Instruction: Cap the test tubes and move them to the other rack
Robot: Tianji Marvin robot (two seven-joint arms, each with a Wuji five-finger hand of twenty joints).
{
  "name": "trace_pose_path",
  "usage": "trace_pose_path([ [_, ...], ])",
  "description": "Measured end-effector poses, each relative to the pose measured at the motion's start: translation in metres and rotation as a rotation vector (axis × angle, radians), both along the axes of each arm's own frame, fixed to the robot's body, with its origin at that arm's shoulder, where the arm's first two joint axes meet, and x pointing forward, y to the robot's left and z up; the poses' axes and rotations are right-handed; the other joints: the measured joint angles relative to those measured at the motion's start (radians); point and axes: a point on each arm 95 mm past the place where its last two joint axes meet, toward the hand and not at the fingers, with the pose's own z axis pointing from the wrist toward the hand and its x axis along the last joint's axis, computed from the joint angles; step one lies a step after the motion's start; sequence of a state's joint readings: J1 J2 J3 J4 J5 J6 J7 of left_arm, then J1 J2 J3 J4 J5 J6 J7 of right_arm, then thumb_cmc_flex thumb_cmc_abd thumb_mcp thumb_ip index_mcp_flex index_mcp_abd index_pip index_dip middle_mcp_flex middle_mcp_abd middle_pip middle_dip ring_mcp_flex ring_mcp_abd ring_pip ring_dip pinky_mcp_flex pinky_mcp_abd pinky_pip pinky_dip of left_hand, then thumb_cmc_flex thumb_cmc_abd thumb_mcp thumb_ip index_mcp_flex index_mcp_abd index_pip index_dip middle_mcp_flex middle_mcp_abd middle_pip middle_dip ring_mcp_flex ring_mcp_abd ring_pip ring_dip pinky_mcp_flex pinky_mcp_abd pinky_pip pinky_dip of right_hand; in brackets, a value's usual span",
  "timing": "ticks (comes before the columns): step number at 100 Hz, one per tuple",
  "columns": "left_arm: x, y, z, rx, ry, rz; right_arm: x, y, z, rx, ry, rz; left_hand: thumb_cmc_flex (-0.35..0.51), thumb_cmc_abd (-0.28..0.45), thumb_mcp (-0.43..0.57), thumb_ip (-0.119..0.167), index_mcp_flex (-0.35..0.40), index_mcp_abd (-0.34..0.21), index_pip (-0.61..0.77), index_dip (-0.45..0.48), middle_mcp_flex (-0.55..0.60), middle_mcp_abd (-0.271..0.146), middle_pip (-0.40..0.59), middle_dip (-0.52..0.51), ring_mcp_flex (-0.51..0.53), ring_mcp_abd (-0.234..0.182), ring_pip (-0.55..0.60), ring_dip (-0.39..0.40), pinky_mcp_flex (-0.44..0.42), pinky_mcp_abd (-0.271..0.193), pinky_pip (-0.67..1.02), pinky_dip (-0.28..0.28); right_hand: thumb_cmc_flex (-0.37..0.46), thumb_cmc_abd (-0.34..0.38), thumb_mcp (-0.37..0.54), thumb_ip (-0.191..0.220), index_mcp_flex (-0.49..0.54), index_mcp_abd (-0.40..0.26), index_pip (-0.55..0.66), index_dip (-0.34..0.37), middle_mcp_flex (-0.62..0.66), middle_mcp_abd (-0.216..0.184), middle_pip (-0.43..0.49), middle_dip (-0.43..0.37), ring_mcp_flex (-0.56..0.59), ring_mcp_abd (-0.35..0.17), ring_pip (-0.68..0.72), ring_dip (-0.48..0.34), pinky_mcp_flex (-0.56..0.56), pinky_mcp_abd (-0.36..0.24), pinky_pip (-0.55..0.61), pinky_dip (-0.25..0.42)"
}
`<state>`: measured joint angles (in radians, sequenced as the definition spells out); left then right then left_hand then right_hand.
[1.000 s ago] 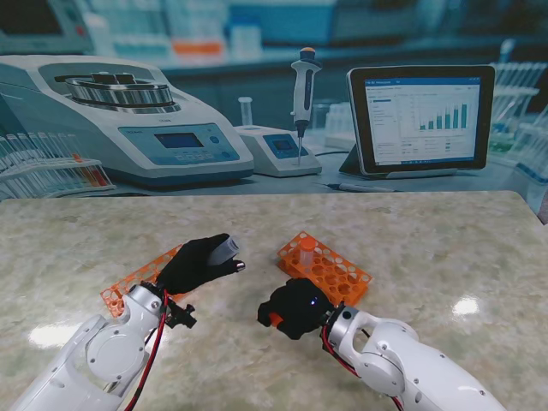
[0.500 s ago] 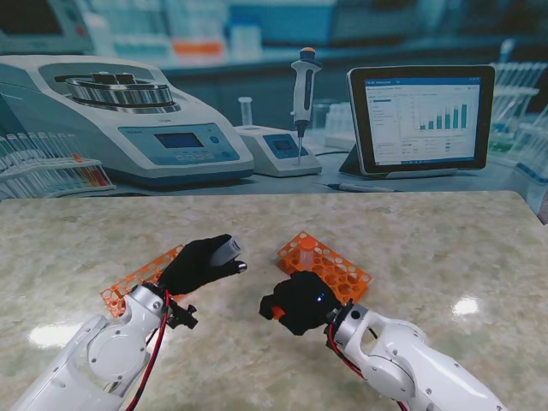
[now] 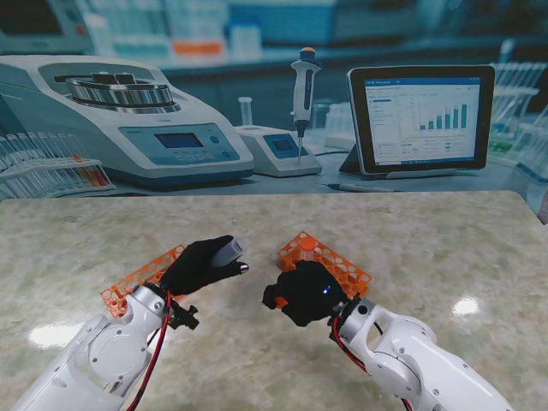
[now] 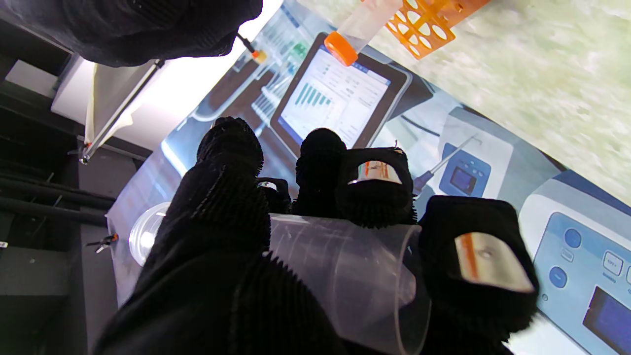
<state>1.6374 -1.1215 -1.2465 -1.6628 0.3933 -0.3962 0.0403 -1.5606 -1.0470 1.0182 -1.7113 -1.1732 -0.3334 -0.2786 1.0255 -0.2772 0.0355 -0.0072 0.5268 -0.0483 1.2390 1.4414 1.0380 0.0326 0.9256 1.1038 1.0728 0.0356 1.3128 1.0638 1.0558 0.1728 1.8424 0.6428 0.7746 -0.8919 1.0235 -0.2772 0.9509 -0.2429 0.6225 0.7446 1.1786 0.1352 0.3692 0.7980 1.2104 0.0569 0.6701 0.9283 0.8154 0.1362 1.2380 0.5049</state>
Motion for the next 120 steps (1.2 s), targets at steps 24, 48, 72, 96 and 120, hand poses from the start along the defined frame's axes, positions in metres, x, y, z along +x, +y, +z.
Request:
trace_pose_path([
  [24,0.000,-0.002,0.000,-0.001,0.005,-0.009,0.001,-0.002,0.009,0.023,-0.023,-0.009,0.000,0.000,0.000,0.000,0.000,0.000,0.000,0.000,0.000,0.000,0.000,0.000,0.000,0.000,0.000,0.000,0.000,0.000,0.000,0.000,0.000,0.000,0.000,0.000,0.001,-0.001,0.000,0.000,0.000,0.000,0.000,0.000,0.000,0.000,0.000,0.000,0.000,0.000,0.001,0.000],
  [48,0.000,-0.003,0.000,-0.001,0.007,-0.013,0.002,-0.006,0.020,0.057,-0.044,-0.026,0.000,0.000,0.000,0.000,0.000,0.000,0.000,0.000,0.000,0.000,0.000,0.000,0.000,0.000,0.000,0.000,0.000,0.000,0.000,0.000,0.000,0.000,0.000,0.000,0.001,-0.001,0.000,0.000,0.000,0.000,0.000,0.000,0.000,0.000,0.000,0.000,0.000,0.000,0.002,0.000],
  [72,0.000,-0.005,-0.001,-0.002,0.010,-0.018,0.002,-0.011,0.027,0.085,-0.064,-0.042,0.000,0.000,0.000,0.000,0.000,0.000,0.000,0.000,0.000,0.000,0.000,0.000,0.000,0.000,0.000,0.000,0.000,0.000,0.000,0.000,0.000,0.000,0.000,0.000,0.009,-0.004,0.000,0.000,0.000,0.000,0.000,0.000,0.000,0.000,0.000,0.000,0.000,0.000,0.002,0.000],
  [96,0.001,-0.008,-0.002,-0.004,0.019,-0.031,0.003,-0.016,0.037,0.119,-0.089,-0.058,0.000,0.000,0.000,0.000,0.000,0.000,0.000,0.000,0.000,0.000,0.000,0.000,0.000,0.000,0.000,0.000,0.000,0.000,0.000,0.000,0.000,0.000,0.000,0.000,0.011,-0.005,0.000,0.000,0.000,0.000,0.000,0.000,0.000,0.000,0.000,0.000,0.000,0.000,0.002,0.000],
  [120,0.001,-0.012,-0.003,-0.006,0.027,-0.044,0.003,-0.018,0.047,0.155,-0.112,-0.066,0.000,0.000,0.000,0.000,0.000,0.000,0.000,0.000,0.000,0.000,0.000,0.000,0.000,0.000,0.000,0.000,0.000,0.000,0.000,0.000,0.000,0.000,0.000,0.000,0.011,-0.005,0.000,0.000,0.000,0.000,0.000,0.000,0.000,0.000,0.001,0.000,0.000,0.000,0.003,0.000],
])
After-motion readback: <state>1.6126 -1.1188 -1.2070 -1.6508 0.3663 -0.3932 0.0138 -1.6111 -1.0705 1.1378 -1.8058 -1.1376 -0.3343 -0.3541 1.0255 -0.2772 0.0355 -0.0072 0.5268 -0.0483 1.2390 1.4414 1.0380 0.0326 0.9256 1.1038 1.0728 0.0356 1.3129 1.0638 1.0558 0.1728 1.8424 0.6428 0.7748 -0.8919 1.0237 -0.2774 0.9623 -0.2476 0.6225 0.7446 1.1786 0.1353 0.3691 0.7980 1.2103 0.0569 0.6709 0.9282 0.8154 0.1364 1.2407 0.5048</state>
